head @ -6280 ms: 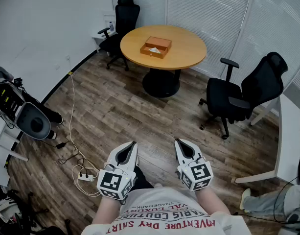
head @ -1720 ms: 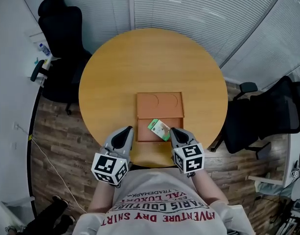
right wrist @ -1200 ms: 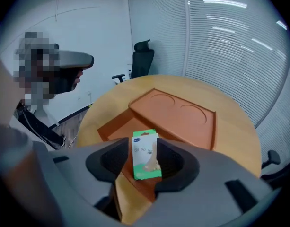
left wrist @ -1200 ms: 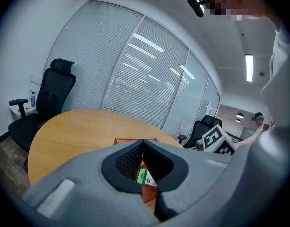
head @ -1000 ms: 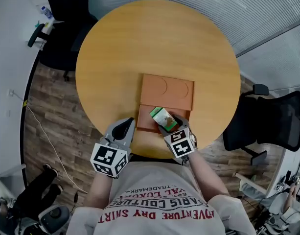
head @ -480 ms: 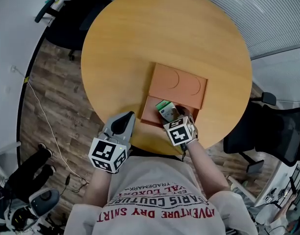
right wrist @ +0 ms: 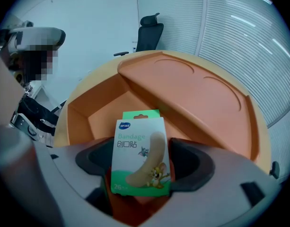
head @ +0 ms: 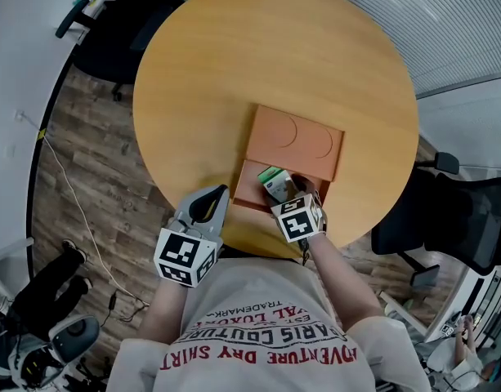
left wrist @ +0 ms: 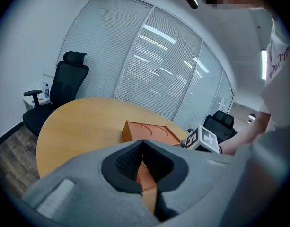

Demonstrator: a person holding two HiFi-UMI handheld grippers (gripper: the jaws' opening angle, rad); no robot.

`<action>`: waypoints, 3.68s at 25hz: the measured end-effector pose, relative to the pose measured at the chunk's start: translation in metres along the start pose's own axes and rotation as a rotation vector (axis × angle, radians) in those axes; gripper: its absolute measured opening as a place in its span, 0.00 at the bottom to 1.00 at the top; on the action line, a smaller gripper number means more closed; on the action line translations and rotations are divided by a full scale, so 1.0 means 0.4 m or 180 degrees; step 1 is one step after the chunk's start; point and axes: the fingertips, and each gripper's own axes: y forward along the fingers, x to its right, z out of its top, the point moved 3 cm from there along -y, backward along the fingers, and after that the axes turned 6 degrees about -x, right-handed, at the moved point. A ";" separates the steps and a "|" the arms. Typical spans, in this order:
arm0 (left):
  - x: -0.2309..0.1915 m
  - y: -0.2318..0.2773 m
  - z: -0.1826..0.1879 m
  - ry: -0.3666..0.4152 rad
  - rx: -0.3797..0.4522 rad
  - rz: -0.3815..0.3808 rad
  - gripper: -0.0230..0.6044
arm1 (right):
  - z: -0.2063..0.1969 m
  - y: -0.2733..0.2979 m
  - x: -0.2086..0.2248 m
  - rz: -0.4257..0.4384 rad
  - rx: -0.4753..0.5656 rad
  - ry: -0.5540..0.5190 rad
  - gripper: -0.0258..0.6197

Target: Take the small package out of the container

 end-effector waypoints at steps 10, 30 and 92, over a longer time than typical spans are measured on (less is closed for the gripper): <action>-0.016 -0.019 -0.004 0.0074 -0.0104 -0.0035 0.05 | 0.005 -0.007 -0.005 0.0084 -0.0142 -0.0193 0.59; 0.044 -0.060 0.041 0.0433 -0.0042 -0.0038 0.05 | 0.001 -0.137 -0.047 0.0186 -0.0216 -0.0888 0.59; 0.249 -0.072 0.288 0.1003 0.0795 -0.0086 0.05 | 0.053 -0.665 0.160 -0.0815 0.2756 0.0838 0.59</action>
